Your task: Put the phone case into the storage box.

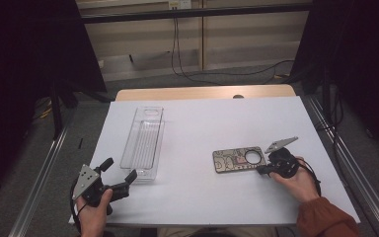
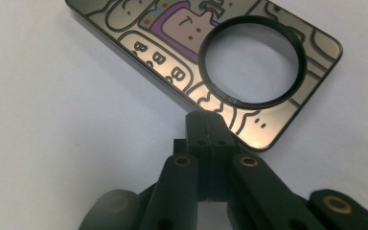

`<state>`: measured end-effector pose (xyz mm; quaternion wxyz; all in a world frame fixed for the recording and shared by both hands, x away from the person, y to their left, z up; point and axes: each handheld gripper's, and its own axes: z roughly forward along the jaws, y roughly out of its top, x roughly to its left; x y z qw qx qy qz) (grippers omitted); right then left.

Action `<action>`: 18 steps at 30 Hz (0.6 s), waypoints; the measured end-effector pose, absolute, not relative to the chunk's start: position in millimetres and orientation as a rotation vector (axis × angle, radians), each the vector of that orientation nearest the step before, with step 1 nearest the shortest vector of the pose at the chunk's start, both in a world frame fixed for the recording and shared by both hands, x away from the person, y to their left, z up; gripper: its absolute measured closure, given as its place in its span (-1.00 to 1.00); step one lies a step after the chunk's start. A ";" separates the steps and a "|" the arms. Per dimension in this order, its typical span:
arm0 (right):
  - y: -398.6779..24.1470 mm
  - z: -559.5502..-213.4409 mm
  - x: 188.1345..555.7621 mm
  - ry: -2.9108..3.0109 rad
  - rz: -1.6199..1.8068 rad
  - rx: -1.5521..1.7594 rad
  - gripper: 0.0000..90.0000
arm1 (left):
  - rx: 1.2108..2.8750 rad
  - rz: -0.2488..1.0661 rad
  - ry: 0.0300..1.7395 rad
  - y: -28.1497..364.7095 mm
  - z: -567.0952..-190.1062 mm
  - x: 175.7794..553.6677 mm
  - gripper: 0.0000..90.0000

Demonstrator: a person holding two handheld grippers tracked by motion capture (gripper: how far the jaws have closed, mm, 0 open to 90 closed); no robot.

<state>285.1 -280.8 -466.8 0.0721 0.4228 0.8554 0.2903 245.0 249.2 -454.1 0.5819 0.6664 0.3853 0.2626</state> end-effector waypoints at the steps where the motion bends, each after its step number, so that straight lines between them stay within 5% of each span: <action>1: -281.8 -466.8 286.6 2.568 0.871 1.274 1.00 | 1.553 0.616 0.900 249.0 -453.9 245.1 -0.92; 18: -288.2 -463.1 308.8 2.510 0.831 1.317 1.00 | 1.548 0.608 0.908 249.2 -454.4 245.6 -0.92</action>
